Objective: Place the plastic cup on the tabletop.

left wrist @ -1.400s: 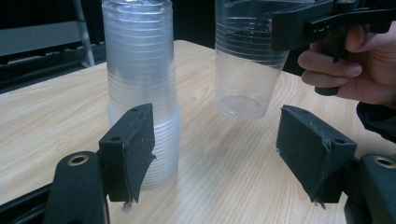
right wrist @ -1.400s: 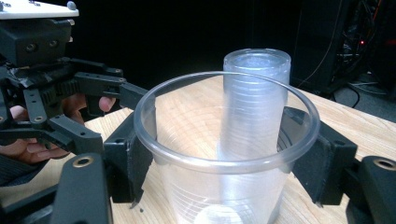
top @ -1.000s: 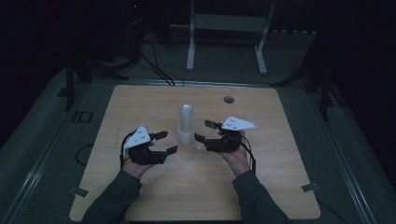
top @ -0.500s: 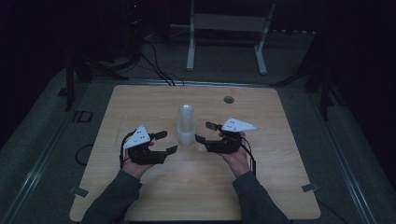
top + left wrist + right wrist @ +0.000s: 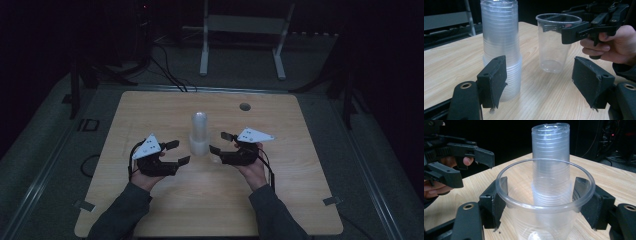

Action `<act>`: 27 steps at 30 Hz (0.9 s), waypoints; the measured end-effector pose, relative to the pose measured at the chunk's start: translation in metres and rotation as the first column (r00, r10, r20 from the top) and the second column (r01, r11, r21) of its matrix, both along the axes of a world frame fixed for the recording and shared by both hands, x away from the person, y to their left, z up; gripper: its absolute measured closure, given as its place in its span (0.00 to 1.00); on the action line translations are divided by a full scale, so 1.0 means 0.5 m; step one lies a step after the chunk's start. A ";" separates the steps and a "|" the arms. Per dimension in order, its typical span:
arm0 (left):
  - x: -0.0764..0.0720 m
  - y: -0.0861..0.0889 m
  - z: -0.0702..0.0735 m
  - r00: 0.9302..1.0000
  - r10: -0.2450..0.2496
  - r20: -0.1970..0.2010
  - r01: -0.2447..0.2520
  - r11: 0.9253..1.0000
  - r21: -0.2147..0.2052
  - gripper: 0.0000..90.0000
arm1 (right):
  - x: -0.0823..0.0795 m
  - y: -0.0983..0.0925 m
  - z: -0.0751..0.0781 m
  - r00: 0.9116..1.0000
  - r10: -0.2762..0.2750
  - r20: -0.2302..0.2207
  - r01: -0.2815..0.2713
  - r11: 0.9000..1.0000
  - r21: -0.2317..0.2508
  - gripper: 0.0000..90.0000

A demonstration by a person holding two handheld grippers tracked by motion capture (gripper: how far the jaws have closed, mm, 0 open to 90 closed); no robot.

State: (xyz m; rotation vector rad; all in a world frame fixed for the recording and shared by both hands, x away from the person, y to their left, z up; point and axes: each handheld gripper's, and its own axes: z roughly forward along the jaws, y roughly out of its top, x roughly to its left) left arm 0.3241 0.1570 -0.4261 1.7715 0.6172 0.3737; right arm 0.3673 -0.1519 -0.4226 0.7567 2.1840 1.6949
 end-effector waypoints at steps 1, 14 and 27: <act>0.000 0.000 0.000 1.000 0.000 0.000 0.000 1.000 0.000 0.31 | 0.000 0.000 -0.001 1.000 -0.002 -0.001 0.002 1.000 -0.001 0.32; 0.000 0.001 0.001 1.000 0.001 0.000 -0.001 1.000 -0.002 0.31 | 0.003 -0.003 -0.020 1.000 -0.012 -0.019 0.012 1.000 -0.002 0.32; 0.000 0.000 0.000 1.000 0.001 0.000 -0.001 1.000 -0.001 0.31 | 0.007 -0.009 -0.036 0.999 -0.023 -0.031 0.022 1.000 -0.013 0.32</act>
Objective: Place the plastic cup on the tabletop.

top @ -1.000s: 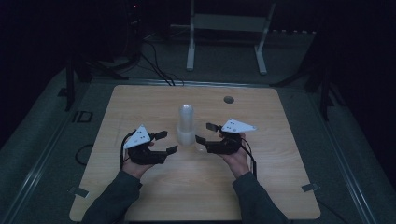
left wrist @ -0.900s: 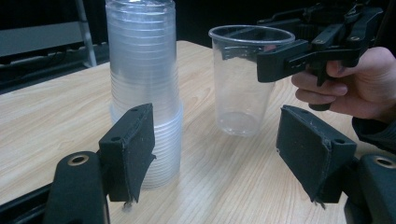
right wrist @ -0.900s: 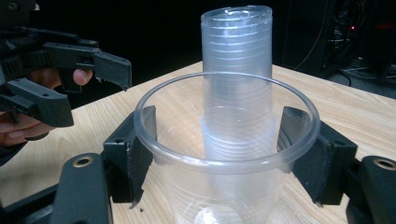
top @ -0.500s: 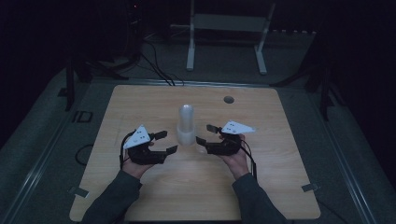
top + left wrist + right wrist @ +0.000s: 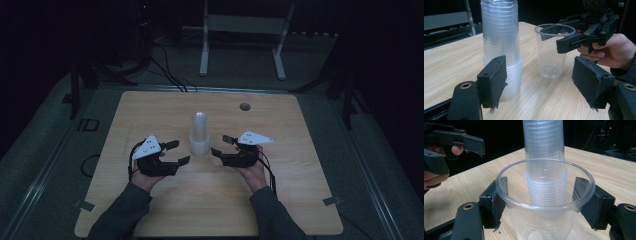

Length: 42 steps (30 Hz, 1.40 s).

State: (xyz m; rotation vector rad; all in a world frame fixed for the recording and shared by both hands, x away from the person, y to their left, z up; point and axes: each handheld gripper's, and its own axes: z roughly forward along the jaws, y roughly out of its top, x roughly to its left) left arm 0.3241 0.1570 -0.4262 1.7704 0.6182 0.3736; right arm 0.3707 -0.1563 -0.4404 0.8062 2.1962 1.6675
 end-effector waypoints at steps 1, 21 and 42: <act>0.000 0.000 0.000 1.000 0.001 0.000 -0.001 1.000 0.000 0.31 | 0.000 0.000 -0.001 1.000 0.000 -0.002 0.000 1.000 -0.002 0.32; 0.000 0.000 0.000 1.000 0.001 0.000 -0.001 1.000 0.000 0.31 | 0.002 -0.005 -0.023 1.000 -0.007 -0.019 0.007 1.000 -0.020 0.32; -0.001 0.000 0.000 1.000 0.001 0.000 -0.001 1.000 0.000 0.31 | 0.008 -0.012 -0.044 0.999 -0.023 -0.033 0.022 0.999 -0.042 0.31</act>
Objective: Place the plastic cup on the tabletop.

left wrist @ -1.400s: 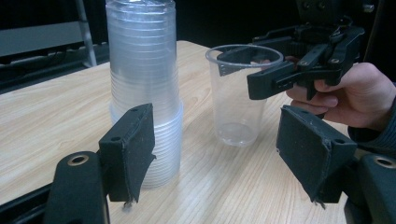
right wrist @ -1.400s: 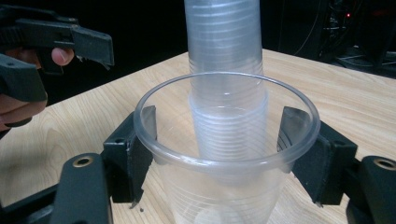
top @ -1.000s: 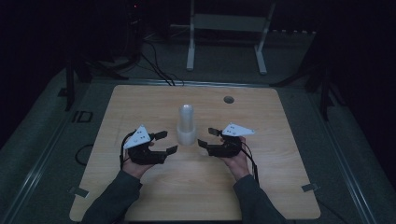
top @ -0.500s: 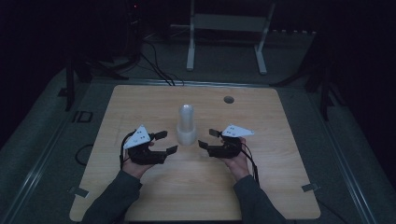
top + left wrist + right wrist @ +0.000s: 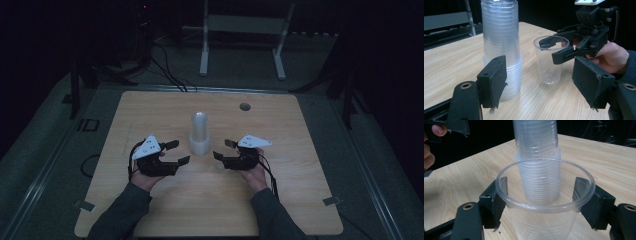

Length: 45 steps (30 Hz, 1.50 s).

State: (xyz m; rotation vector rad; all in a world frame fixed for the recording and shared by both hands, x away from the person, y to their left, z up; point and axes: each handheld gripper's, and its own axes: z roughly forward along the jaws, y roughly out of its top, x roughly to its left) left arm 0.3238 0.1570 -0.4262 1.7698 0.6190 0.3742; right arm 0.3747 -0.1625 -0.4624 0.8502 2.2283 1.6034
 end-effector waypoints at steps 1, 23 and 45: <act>0.000 0.000 0.000 1.000 -0.001 0.000 0.001 1.000 0.000 0.31 | 0.000 -0.001 -0.001 1.000 -0.002 -0.003 0.002 1.000 0.002 0.31; 0.000 0.000 0.000 1.000 -0.003 0.000 0.003 1.000 0.001 0.31 | 0.008 0.003 -0.018 1.000 -0.021 -0.005 0.020 0.999 -0.038 0.31; 0.000 0.000 -0.001 1.000 -0.003 -0.002 0.003 1.000 -0.003 0.31 | -0.001 0.005 -0.027 0.999 -0.027 -0.021 0.025 0.997 -0.070 0.22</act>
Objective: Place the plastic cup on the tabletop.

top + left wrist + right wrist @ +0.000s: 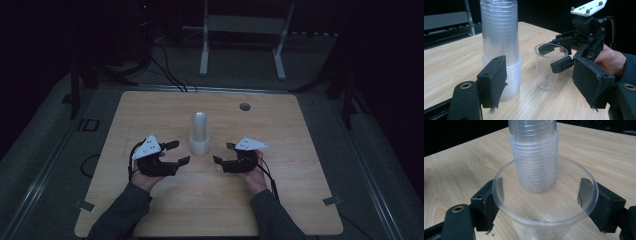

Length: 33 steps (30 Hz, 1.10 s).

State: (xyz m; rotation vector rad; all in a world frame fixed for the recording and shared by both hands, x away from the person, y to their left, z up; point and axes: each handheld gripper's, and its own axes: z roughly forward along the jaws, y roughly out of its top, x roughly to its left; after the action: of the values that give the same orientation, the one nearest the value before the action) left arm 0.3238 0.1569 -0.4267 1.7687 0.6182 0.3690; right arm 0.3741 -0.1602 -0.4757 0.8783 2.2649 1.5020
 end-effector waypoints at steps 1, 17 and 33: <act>0.000 0.000 0.000 1.000 0.000 0.000 0.000 1.000 0.000 0.31 | 0.000 0.000 0.000 1.000 0.002 -0.005 -0.002 1.000 -0.001 0.21; 0.000 0.001 0.000 1.000 0.003 -0.002 -0.003 1.000 -0.002 0.31 | -0.024 -0.004 -0.010 0.999 0.013 -0.053 -0.016 0.998 -0.064 0.13; 0.000 0.001 0.000 1.000 0.005 -0.001 -0.005 1.000 -0.002 0.31 | -0.048 -0.017 -0.022 0.997 0.017 -0.077 -0.023 0.997 -0.079 0.13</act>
State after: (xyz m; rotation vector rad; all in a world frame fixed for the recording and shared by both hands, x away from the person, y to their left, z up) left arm 0.3238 0.1575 -0.4269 1.7660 0.6237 0.3704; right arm 0.3498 -0.1686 -0.4868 0.9069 2.3771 1.3983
